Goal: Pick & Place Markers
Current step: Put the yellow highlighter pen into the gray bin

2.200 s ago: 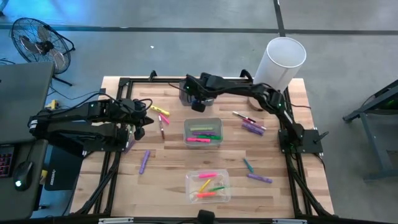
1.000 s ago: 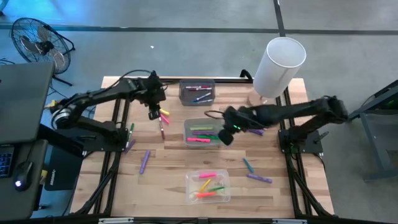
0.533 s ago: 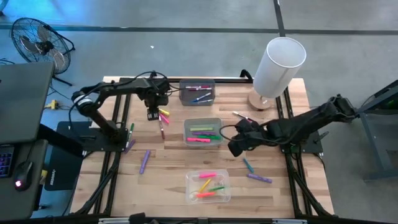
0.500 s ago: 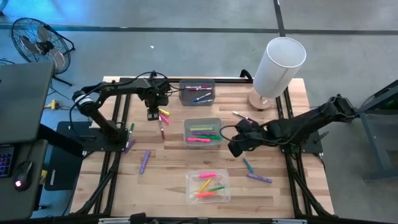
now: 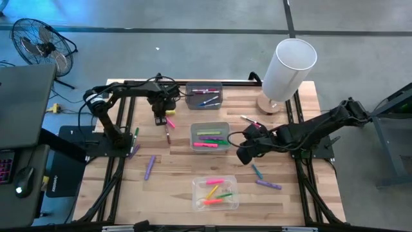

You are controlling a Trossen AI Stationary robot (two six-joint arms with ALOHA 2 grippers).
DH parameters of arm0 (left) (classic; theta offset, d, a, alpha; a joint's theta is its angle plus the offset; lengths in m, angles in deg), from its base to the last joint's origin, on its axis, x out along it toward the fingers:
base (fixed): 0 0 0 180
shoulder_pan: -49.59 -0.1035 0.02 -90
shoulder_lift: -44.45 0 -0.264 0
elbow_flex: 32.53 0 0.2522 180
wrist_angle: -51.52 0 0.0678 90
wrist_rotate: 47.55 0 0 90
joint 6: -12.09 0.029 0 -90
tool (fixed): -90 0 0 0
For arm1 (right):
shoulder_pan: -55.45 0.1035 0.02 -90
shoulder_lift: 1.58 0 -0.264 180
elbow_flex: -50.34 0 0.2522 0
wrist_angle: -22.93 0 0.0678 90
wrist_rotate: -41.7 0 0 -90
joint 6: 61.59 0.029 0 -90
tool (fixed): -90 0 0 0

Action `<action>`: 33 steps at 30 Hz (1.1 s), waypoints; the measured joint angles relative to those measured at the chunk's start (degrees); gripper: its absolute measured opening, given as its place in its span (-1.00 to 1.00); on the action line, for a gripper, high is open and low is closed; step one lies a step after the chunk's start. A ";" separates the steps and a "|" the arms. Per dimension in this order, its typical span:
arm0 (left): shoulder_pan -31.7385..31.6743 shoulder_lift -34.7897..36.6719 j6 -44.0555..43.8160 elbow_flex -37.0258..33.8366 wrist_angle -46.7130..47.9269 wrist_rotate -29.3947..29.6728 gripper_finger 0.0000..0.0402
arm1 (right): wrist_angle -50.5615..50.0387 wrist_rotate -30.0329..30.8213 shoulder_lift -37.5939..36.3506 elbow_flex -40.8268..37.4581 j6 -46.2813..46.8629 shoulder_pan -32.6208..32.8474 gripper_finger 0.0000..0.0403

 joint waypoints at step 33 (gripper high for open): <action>39.08 -3.75 -46.42 39.35 9.09 -0.62 -0.74 | 8.75 3.33 -10.44 -22.34 19.01 33.05 -1.00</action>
